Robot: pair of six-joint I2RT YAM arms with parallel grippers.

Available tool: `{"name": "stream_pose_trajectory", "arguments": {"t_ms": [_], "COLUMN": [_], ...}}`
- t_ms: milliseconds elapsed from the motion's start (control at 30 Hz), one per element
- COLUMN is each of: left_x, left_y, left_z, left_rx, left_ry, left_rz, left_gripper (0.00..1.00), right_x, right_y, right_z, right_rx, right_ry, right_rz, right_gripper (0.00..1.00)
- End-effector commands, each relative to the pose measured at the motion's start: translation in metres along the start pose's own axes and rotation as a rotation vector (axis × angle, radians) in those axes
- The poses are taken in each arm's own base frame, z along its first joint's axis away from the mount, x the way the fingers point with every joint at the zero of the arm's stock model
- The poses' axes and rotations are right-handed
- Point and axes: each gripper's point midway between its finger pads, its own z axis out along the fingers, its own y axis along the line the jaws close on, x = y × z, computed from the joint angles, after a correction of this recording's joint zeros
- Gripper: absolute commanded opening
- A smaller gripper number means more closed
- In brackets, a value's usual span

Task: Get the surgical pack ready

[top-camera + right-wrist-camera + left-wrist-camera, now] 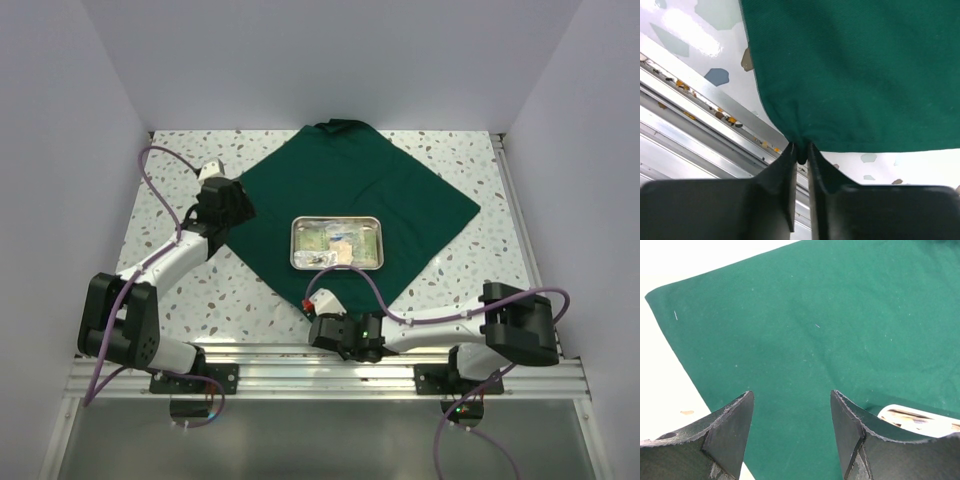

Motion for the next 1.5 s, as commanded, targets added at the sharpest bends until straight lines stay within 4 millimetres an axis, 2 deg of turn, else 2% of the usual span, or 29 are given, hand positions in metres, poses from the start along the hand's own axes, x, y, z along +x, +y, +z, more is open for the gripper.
{"name": "stream_pose_trajectory", "arguments": {"t_ms": [0,67,167,233,300,333,367,467,500,567,600,667,733,767,1000,1267,1400,1467], "left_x": [-0.010,-0.011,-0.010,-0.011,-0.010,-0.011,-0.010,-0.008,-0.008,-0.006,-0.004,-0.002,-0.001,0.000,0.011,0.032,0.031,0.037], "left_y": [-0.002,-0.002,-0.002,-0.003,-0.003,-0.004,-0.004,-0.005,-0.007,-0.008,-0.010,-0.013,-0.017,-0.018,-0.034,-0.061,-0.081,-0.086], "left_z": [-0.001,-0.001,0.000,0.000,0.001,0.000,0.001,0.000,0.000,0.000,0.000,0.000,-0.001,-0.001,0.001,0.015,0.025,0.032], "left_rx": [-0.001,-0.001,-0.001,0.000,0.002,0.005,0.006,0.015,0.021,0.028,0.034,0.049,0.063,0.066,0.133,0.248,0.314,0.331], "left_ry": [-0.038,-0.038,-0.035,-0.037,-0.034,-0.036,-0.032,-0.027,-0.028,-0.022,-0.016,-0.009,-0.008,-0.005,0.013,0.077,0.092,0.118], "left_rz": [0.014,0.015,0.016,0.015,0.016,0.017,0.016,0.015,0.015,0.017,0.020,0.026,0.034,0.037,0.058,0.111,0.116,0.124], "left_gripper": [0.67,0.67,0.67,0.67,0.66,0.67,0.67,0.66,0.66,0.66,0.66,0.66,0.66,0.66,0.66,0.66,0.66,0.66], "right_x": [-0.007,-0.013,-0.033,-0.054,-0.071,-0.084,-0.093,-0.123,-0.139,-0.151,-0.163,-0.167,-0.176,-0.178,-0.221,-0.231,-0.238,-0.239], "right_y": [-0.005,-0.006,-0.009,-0.013,-0.026,-0.026,-0.039,-0.047,-0.059,-0.073,-0.074,-0.081,-0.083,-0.090,-0.124,-0.158,-0.171,-0.177], "right_z": [0.001,-0.005,-0.024,-0.038,-0.042,-0.046,-0.044,-0.047,-0.048,-0.040,-0.043,-0.032,-0.031,-0.028,-0.018,0.013,0.028,0.036], "right_rx": [0.043,0.043,0.039,0.050,0.079,0.065,0.081,0.020,0.020,0.033,0.032,0.031,0.020,0.024,0.007,-0.008,-0.019,-0.029], "right_ry": [-0.022,-0.035,-0.086,-0.135,-0.149,-0.162,-0.162,-0.190,-0.208,-0.193,-0.210,-0.177,-0.186,-0.185,-0.201,-0.164,-0.155,-0.147], "right_rz": [-0.003,-0.003,-0.002,0.001,0.011,0.021,0.038,0.086,0.129,0.130,0.128,0.108,0.110,0.118,0.176,0.252,0.286,0.301], "right_gripper": [0.08,0.00,0.00,0.00,0.00,0.00,0.00,0.00,0.00,0.00,0.00,0.00,0.00,0.00,0.00,0.00,0.00,0.00]}}
